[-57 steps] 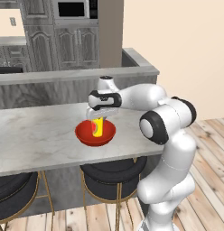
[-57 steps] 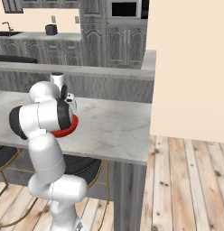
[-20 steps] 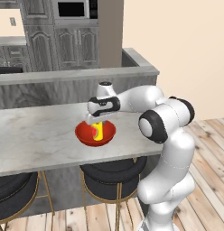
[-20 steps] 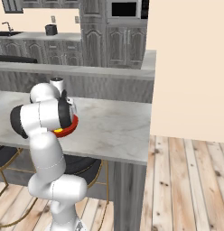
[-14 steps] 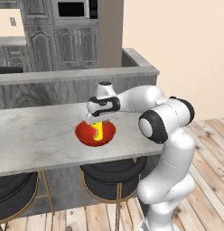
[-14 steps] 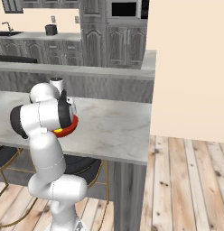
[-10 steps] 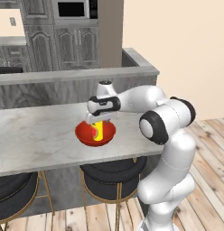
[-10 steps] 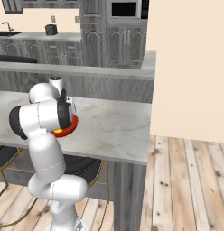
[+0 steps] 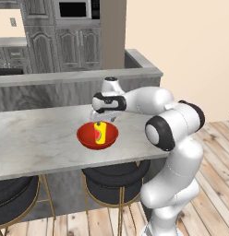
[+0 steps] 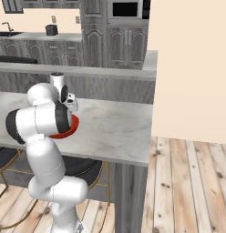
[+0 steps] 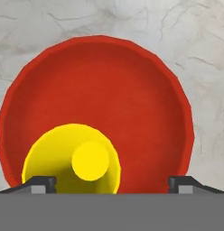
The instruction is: Place the cup inside the bowl on the dining table and move the bowl to any counter.
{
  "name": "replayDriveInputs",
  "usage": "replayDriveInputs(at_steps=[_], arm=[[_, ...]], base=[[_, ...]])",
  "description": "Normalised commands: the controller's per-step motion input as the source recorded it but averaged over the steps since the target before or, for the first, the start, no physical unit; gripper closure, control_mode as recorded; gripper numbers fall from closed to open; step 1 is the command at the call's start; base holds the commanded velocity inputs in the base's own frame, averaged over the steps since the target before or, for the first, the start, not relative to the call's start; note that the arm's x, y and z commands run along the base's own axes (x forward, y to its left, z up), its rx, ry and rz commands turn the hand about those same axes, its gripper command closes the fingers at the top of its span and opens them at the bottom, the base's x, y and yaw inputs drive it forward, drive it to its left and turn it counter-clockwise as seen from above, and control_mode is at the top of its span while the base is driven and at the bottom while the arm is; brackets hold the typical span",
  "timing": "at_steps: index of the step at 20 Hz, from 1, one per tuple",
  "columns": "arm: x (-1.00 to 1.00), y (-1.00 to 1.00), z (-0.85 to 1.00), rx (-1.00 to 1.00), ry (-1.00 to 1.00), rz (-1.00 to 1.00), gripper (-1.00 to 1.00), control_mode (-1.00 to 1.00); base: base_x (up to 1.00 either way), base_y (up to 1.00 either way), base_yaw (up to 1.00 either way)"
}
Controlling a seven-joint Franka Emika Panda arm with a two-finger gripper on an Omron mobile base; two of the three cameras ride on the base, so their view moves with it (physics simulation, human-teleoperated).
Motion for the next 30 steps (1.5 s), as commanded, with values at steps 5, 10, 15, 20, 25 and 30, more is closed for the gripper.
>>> replayDriveInputs(at_steps=[5, 10, 15, 20, 25, 30], arm=[[-0.01, -0.15, 0.21, 0.0, -0.01, 0.0, -1.0, -1.0], [0.0, -0.26, 0.12, 0.0, 0.0, 0.0, -1.0, -1.0], [0.0, -0.35, 0.0, 0.0, 0.0, 0.0, -1.0, -1.0], [0.0, -0.31, 0.0, 0.02, 0.0, 0.0, -1.0, -1.0], [0.0, -0.23, -0.04, 0.08, 0.0, 0.0, -1.0, -1.0], [0.0, -0.14, -0.15, 0.21, 0.0, 0.0, -1.0, -1.0]], base=[[0.0, 0.0, 0.0], [0.0, 0.0, 0.0], [0.0, 0.0, 0.0], [0.0, 0.0, 0.0], [0.0, 0.0, 0.0], [0.0, 0.0, 0.0]])
